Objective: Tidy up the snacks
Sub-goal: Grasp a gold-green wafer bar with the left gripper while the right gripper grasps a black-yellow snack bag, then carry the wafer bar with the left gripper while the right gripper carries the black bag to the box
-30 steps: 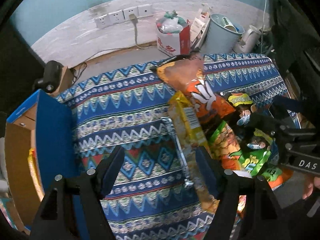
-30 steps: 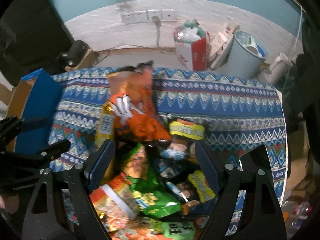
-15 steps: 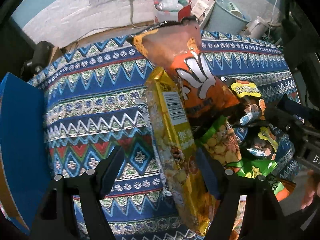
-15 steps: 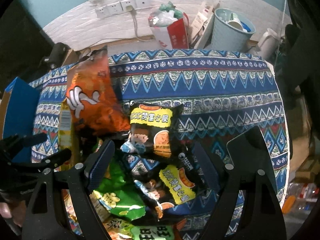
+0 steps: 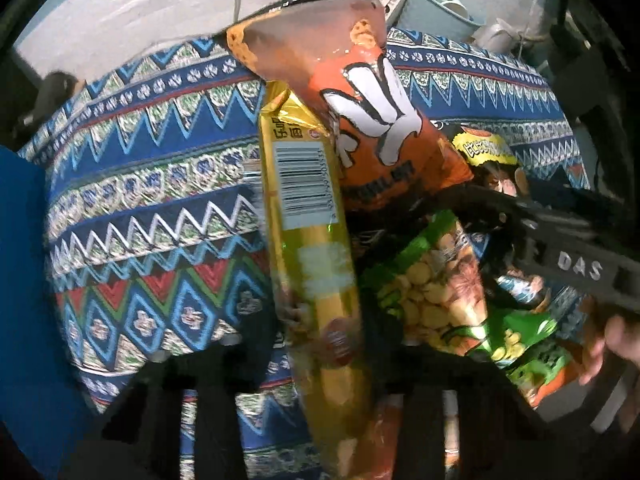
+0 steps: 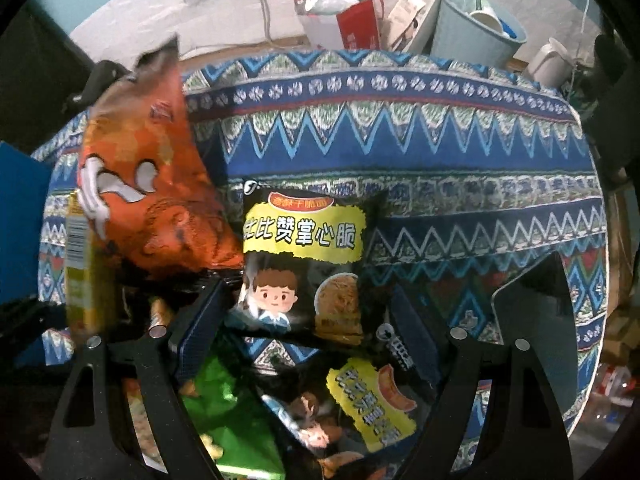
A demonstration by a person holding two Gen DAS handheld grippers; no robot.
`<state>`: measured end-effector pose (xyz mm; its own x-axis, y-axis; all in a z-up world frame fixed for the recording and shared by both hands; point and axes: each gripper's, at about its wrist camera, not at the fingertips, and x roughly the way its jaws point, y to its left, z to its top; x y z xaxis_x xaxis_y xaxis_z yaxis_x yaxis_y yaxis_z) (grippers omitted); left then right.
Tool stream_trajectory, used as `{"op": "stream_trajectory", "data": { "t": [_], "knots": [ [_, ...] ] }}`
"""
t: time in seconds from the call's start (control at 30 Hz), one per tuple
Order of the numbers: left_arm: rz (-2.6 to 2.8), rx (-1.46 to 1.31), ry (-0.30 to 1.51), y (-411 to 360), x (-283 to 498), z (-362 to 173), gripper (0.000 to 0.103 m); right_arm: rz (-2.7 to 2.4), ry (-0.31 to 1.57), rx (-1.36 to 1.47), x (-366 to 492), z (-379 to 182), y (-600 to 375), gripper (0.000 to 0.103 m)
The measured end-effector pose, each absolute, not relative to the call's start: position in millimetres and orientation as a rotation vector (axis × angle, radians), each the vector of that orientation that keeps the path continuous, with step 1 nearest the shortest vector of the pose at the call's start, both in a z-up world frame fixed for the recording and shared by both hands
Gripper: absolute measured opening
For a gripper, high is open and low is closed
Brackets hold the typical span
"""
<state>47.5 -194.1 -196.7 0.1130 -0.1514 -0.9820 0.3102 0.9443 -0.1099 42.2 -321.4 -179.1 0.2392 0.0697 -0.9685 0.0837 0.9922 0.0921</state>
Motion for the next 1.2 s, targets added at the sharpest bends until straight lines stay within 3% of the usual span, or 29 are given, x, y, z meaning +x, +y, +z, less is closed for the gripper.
{"op": "stream_trajectory", "data": {
  "t": [0.27, 0.33, 0.53, 1.2],
  "knots": [
    [-0.360, 0.098, 1.413, -165, 48, -189, 0.028, -0.008, 1.352, 0.069, 50, -190, -315, 0.080],
    [-0.353, 0.103, 1.407, -156, 48, -185, 0.028, 0.004, 1.361, 0.067, 49, -191, -314, 0.066],
    [-0.332, 0.106, 1.372, -136, 52, -171, 0.028, 0.006, 1.355, 0.050, 42, -182, -315, 0.048],
    [-0.315, 0.150, 1.198, -109, 37, -105, 0.028, 0.006, 1.162, 0.051, 13, -99, -304, 0.044]
  ]
}}
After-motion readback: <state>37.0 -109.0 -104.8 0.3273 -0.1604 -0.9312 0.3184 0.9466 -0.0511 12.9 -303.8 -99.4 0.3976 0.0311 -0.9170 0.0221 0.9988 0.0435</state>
